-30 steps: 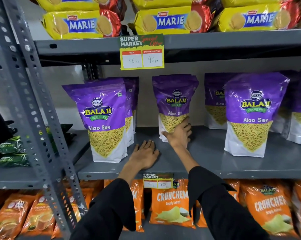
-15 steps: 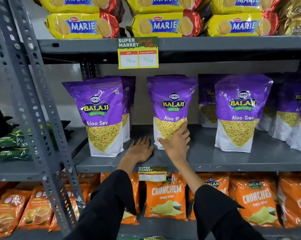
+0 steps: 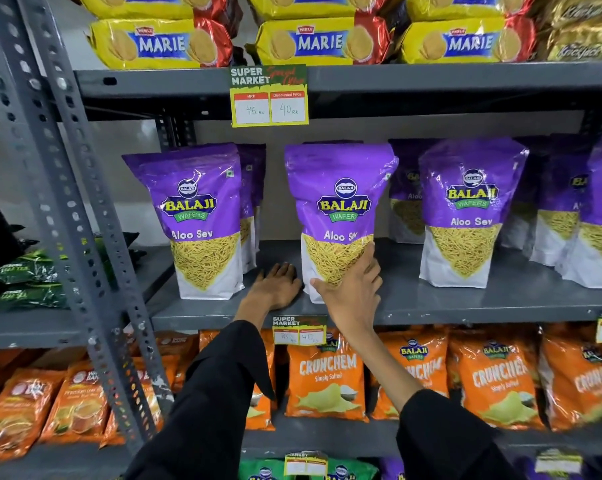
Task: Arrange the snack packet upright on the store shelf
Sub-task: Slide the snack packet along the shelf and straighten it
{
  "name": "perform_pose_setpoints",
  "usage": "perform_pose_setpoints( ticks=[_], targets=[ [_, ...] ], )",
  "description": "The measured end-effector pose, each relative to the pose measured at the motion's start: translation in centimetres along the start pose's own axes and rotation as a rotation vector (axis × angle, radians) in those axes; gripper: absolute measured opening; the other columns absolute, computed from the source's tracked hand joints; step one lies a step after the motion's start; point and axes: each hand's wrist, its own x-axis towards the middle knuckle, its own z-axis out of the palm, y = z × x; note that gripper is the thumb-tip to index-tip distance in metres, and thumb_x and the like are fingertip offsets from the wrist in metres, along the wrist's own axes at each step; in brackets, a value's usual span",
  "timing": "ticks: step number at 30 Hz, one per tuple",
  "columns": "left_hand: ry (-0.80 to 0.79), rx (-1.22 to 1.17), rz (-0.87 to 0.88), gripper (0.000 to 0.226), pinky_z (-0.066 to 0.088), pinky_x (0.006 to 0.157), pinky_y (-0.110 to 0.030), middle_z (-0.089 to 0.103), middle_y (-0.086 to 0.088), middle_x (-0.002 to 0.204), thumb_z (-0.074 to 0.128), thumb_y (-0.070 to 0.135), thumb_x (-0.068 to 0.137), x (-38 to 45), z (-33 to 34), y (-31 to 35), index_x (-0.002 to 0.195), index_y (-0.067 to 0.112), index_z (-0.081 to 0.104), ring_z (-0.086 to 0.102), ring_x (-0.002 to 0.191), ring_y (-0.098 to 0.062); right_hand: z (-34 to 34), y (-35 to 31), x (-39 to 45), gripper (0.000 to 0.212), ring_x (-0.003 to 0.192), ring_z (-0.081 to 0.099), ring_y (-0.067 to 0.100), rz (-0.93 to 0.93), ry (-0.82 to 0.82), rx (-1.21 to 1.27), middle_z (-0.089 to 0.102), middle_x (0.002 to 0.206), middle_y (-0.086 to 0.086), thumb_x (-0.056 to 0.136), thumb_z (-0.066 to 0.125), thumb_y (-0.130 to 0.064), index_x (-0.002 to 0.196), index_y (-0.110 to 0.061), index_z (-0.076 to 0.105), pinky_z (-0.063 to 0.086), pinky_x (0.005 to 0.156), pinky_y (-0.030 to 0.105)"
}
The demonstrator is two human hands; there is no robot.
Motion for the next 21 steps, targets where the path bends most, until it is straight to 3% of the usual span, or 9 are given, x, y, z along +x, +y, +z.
perform_pose_setpoints(
  ticks=[7, 12, 15, 21],
  targets=[
    [0.001, 0.007, -0.002, 0.064, 0.003, 0.125, -0.051, 0.003, -0.004, 0.171, 0.015, 0.042, 0.104, -0.4, -0.1, 0.1, 0.161, 0.014, 0.007, 0.0, 0.157, -0.023, -0.7, 0.3, -0.8, 0.127, 0.141, 0.034, 0.041, -0.015, 0.012, 0.007, 0.027, 0.157, 0.016, 0.068, 0.085, -0.054, 0.156, -0.02, 0.001, 0.041, 0.102, 0.064],
    [0.054, -0.004, 0.051, 0.06, 0.012, 0.123, -0.054, 0.022, -0.007, 0.167, 0.022, 0.043, 0.104, -1.2, -0.5, 0.3, 0.156, 0.015, 0.028, 0.015, 0.155, -0.028, -0.9, 0.6, -1.2, 0.13, 0.143, 0.034, 0.041, -0.031, 0.024, 0.007, 0.026, 0.159, 0.015, 0.065, 0.082, -0.062, 0.156, -0.022, 0.0, 0.041, 0.103, 0.064],
    [0.025, -0.024, 0.054, 0.062, 0.008, 0.124, -0.053, 0.014, -0.006, 0.169, 0.02, 0.045, 0.104, -1.4, -0.6, 0.0, 0.159, 0.018, 0.02, 0.008, 0.157, -0.026, -1.0, 0.9, -1.2, 0.135, 0.146, 0.03, 0.04, -0.042, 0.0, 0.034, 0.022, 0.162, 0.014, 0.061, 0.081, -0.068, 0.157, -0.024, -0.003, 0.039, 0.105, 0.066],
    [0.013, -0.017, 0.002, 0.068, 0.003, 0.126, -0.049, 0.006, -0.003, 0.171, 0.014, 0.053, 0.102, -1.3, -0.1, -0.2, 0.161, 0.019, 0.011, 0.002, 0.157, -0.021, -0.6, 1.0, -1.0, 0.131, 0.147, 0.027, 0.042, -0.065, -0.031, 0.078, 0.017, 0.163, 0.018, 0.068, 0.082, -0.059, 0.158, -0.019, -0.004, 0.04, 0.105, 0.064]
  ],
)
